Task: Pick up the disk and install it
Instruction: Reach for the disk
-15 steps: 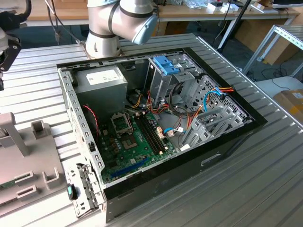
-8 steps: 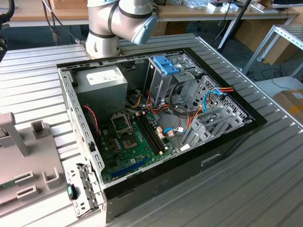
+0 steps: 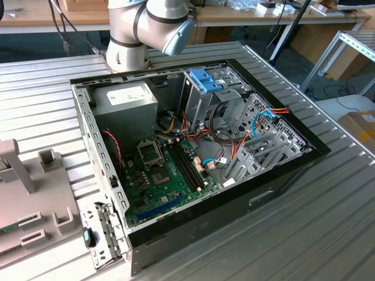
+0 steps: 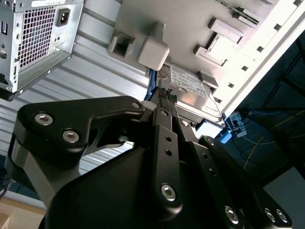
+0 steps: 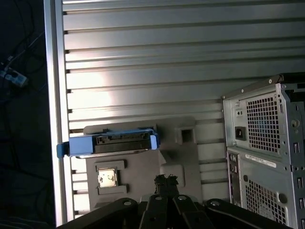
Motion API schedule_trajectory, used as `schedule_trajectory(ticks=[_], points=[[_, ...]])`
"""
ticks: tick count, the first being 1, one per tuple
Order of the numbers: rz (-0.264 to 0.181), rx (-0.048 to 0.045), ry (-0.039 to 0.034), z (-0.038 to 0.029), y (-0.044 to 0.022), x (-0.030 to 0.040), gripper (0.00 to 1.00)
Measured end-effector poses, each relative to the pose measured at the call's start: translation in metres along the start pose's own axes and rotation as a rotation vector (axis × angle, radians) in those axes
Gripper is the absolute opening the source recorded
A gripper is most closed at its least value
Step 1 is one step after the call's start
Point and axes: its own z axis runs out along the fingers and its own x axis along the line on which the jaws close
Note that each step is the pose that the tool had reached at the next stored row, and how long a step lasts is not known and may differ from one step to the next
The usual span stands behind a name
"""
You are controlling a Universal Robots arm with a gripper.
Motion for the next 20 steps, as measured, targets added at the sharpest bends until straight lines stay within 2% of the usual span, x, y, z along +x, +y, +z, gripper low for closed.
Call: schedule_trajectory(ticks=[5, 7, 14, 18, 20], points=[[0.0, 0.0001, 0.0, 0.0001, 0.0032, 0.001, 0.11], [0.0, 0.0, 0.0, 0.0004, 0.0103, 0.003, 0.11], [-0.001, 0.0001, 0.0001, 0.0011, 0.0269, 0.008, 0.11], [-0.001, 0.0, 0.0008, 0.0012, 0.0272, 0.0081, 0.11], [0.0, 0.003, 0.0165, 0.0012, 0.0273, 0.008, 0.11]])
